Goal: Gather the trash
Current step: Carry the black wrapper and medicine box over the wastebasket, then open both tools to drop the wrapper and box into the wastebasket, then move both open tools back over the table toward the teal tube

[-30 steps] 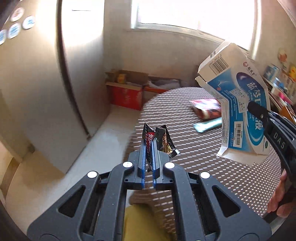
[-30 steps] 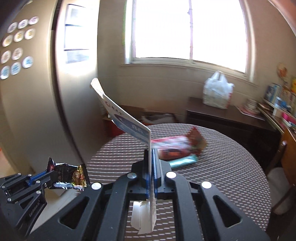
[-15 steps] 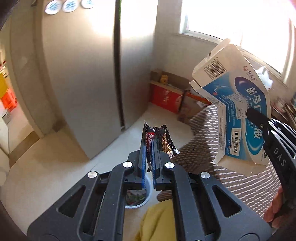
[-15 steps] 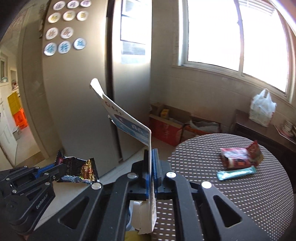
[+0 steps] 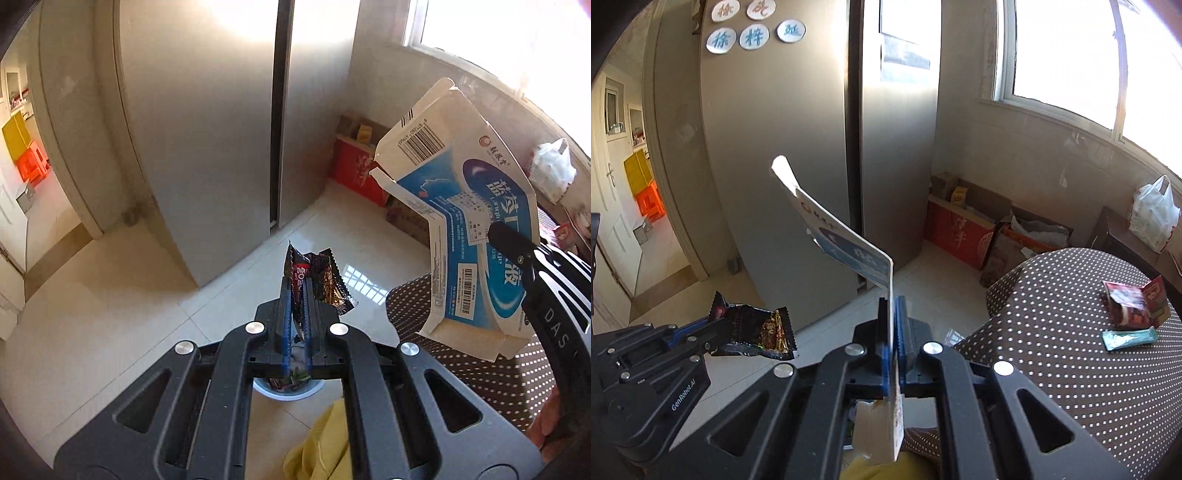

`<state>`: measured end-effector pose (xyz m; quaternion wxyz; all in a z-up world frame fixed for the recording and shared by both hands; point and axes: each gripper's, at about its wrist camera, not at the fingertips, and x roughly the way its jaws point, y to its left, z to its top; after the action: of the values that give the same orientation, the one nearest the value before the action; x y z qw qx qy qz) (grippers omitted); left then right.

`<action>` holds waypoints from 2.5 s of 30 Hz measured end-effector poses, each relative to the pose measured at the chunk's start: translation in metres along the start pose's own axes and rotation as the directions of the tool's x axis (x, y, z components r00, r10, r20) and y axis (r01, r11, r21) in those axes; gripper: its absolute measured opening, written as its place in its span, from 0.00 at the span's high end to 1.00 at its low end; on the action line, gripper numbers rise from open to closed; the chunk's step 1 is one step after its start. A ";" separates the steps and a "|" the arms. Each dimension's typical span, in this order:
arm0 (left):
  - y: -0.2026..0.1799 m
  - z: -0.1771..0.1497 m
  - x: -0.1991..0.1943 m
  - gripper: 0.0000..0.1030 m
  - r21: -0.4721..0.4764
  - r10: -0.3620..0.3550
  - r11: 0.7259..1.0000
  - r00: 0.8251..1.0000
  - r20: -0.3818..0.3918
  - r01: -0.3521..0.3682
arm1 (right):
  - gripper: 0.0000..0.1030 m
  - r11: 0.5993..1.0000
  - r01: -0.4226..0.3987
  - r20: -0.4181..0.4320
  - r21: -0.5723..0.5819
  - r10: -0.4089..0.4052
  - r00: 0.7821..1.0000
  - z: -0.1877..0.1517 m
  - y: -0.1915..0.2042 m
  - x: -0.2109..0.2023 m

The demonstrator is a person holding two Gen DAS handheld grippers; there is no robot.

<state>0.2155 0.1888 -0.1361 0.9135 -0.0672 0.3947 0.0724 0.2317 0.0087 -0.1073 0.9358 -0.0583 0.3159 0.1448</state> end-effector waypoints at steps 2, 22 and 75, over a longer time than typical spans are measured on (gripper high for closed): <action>0.001 -0.001 0.009 0.93 0.010 0.000 1.000 1.000 -0.017 0.000 | 0.96 1.000 0.002 -0.018 0.000 -0.002 1.000 -0.001 0.002 0.009; 0.034 -0.007 0.040 0.51 -0.087 0.065 0.993 0.989 -0.132 -0.077 | 0.95 0.998 -0.053 -0.174 -0.040 0.045 0.984 -0.021 0.034 0.070; -0.222 0.014 -0.018 0.34 0.286 -0.230 0.929 0.972 -0.044 0.233 | 0.34 0.923 0.307 -0.075 0.232 -0.298 0.952 -0.039 -0.195 -0.055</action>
<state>0.2546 -0.0279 -0.0988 0.9136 0.0207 0.3948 -0.0948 0.2276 -0.1976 -0.1008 0.9409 0.0047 0.3361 -0.0418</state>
